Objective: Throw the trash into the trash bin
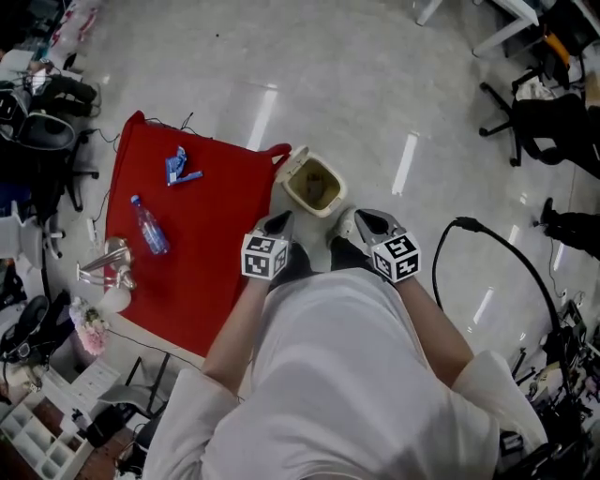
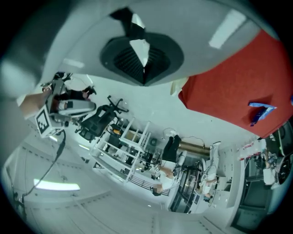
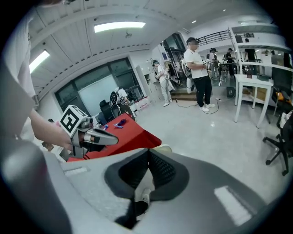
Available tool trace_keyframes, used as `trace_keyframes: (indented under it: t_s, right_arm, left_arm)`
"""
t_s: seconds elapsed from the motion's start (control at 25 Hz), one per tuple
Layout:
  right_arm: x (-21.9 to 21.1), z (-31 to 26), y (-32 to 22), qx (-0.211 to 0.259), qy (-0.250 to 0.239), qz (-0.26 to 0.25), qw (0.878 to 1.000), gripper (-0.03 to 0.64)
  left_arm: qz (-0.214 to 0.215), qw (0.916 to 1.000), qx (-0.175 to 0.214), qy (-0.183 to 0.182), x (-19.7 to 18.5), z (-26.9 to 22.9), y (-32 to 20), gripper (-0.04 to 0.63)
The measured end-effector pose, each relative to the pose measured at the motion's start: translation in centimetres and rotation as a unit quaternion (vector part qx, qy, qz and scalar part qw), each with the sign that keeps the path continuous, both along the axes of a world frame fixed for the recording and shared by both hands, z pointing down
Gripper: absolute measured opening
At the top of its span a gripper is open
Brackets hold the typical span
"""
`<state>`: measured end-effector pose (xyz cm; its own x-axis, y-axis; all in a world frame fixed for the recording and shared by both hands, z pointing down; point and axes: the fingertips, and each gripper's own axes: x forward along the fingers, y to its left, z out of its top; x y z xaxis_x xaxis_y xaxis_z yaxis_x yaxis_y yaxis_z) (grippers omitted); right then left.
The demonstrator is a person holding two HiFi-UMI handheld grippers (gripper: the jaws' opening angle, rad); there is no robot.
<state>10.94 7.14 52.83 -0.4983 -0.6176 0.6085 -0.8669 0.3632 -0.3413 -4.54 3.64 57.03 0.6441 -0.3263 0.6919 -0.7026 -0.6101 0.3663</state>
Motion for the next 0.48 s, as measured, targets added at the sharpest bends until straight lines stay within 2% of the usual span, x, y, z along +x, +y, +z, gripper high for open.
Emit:
trace_keyframes:
  t_s: [0.48]
  right_arm:
    - [-2.3, -2.3, -1.8, 0.029, 0.017, -0.037, 0.999, 0.002]
  left_arm:
    - [-0.018, 0.9997, 0.015, 0.004, -1.6, -1.8, 0.0, 0.009]
